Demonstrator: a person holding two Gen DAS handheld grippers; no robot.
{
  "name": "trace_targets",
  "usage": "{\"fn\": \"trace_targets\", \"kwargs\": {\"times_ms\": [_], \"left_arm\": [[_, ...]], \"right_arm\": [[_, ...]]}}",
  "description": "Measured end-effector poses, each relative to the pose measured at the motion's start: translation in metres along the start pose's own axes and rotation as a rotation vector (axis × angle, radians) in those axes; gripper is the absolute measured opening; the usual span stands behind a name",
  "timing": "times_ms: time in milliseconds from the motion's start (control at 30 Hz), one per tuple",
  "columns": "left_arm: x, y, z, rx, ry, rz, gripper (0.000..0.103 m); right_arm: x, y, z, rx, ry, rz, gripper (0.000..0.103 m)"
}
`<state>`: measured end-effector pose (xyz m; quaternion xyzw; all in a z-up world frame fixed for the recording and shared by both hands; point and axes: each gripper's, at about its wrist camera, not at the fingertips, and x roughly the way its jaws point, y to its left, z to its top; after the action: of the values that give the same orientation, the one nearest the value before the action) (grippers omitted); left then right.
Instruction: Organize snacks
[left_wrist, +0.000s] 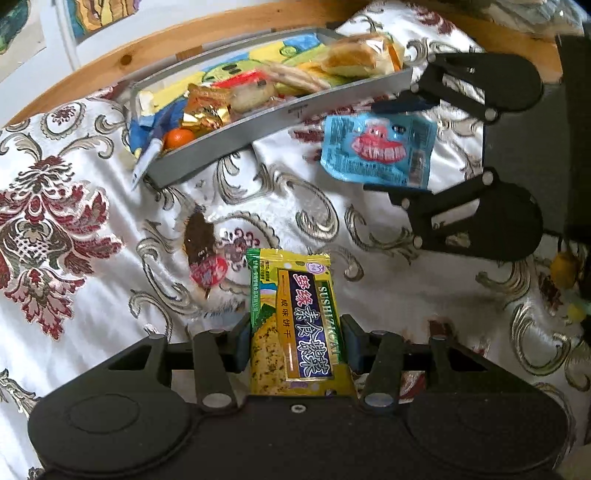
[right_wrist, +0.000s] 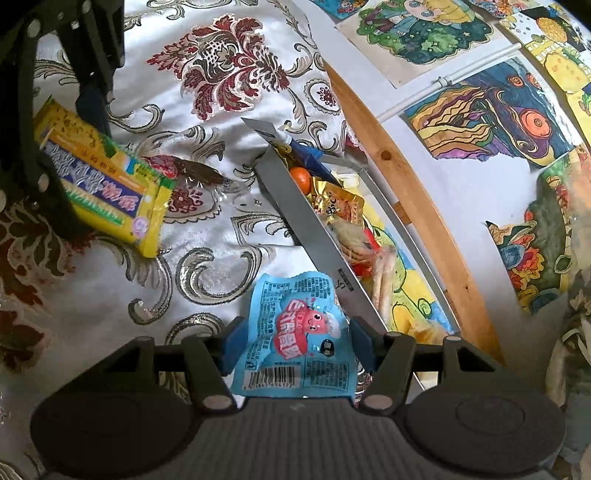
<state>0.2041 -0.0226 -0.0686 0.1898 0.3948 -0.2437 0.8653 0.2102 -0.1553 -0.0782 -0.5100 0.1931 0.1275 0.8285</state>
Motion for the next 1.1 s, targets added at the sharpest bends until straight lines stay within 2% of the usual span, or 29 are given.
{"fn": "trace_targets", "kwargs": {"times_ms": [100,300,533,867,1100], "left_arm": [[0.0,-0.003,-0.001,0.02,-0.006,0.01,0.05],[-0.011,-0.012,0.001,0.09,-0.095,0.061,0.05],[-0.015,-0.01,0.01,0.085,-0.183,0.128,0.05],[-0.015,0.014,0.03,-0.041,-0.306,0.218,0.05],[-0.013,0.026,0.047,-0.118,-0.366,0.235,0.05]], "right_arm": [[0.001,0.002,-0.001,-0.022,0.002,-0.014,0.065],[-0.004,0.002,0.001,-0.078,-0.034,-0.088,0.065],[-0.007,-0.007,0.004,-0.078,-0.067,-0.155,0.065],[-0.003,-0.011,0.005,-0.083,-0.073,-0.197,0.065],[0.0,-0.012,0.009,-0.126,-0.1,-0.26,0.065]]}}
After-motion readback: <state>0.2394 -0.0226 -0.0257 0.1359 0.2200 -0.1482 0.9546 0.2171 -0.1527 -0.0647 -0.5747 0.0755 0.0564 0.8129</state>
